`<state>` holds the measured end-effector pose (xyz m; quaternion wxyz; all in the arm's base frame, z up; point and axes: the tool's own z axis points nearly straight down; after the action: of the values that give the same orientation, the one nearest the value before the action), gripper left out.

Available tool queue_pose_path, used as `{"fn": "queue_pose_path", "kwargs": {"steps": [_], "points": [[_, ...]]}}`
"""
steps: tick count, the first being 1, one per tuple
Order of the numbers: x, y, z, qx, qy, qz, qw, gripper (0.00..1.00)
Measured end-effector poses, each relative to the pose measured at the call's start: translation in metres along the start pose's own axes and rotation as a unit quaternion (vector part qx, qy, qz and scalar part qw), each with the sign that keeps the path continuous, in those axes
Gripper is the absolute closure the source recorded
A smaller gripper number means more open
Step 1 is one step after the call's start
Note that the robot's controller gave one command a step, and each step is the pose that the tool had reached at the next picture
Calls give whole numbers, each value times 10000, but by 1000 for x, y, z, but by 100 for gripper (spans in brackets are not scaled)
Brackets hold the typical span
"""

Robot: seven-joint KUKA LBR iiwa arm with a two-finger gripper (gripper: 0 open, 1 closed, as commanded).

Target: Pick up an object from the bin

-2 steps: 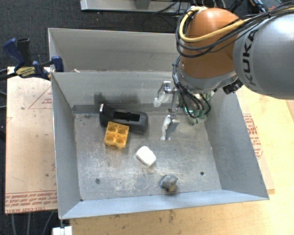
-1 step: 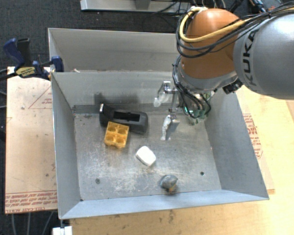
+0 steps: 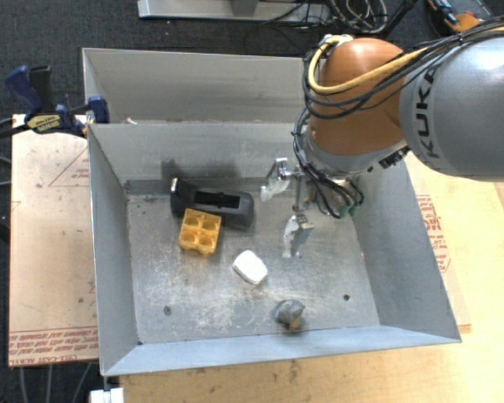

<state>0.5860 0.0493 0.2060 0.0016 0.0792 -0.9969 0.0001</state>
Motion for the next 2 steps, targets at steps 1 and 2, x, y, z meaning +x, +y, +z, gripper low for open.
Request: {"fn": "queue_pose_path", "kwargs": {"steps": [1, 2], "points": [[0, 29, 6, -6, -68, 174, 9998, 0], [21, 26, 37, -12, -18, 1407, 9900, 0]]}}
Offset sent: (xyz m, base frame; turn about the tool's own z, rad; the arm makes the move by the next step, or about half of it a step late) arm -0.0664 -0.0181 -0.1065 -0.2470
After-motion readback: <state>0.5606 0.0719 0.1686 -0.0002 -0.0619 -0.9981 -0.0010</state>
